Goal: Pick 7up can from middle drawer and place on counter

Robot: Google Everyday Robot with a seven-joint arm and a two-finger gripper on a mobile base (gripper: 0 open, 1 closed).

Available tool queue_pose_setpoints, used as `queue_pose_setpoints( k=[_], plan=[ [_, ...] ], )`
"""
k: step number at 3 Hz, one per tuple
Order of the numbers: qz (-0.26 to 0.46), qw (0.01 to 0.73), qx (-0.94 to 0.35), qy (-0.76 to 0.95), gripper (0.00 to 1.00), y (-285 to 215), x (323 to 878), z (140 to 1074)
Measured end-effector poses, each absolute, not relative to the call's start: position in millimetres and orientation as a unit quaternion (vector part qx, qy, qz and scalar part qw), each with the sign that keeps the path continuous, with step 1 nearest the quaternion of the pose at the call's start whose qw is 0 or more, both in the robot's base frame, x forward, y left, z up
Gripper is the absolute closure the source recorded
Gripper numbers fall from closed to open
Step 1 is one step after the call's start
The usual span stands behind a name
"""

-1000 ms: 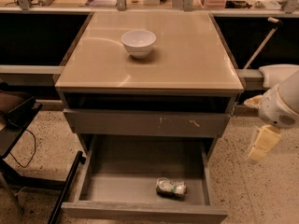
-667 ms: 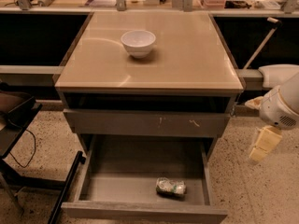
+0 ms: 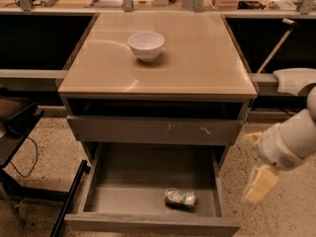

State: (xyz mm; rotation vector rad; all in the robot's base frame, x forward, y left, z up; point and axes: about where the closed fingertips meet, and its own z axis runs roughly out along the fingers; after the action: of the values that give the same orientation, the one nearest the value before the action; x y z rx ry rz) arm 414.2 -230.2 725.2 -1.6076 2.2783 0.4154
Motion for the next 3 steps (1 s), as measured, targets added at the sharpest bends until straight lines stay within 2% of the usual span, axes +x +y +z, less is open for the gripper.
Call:
queue_pose_setpoints(
  k=[1,2,3],
  plan=[
    [0.2,0.15,-0.548,0.798,0.0,-170,383,664],
    [0.244,0.148,-0.5,0.818,0.0,-114,391,609],
    [0.234,0.166,-0.485,0.826,0.0,-115,403,606]
  ],
)
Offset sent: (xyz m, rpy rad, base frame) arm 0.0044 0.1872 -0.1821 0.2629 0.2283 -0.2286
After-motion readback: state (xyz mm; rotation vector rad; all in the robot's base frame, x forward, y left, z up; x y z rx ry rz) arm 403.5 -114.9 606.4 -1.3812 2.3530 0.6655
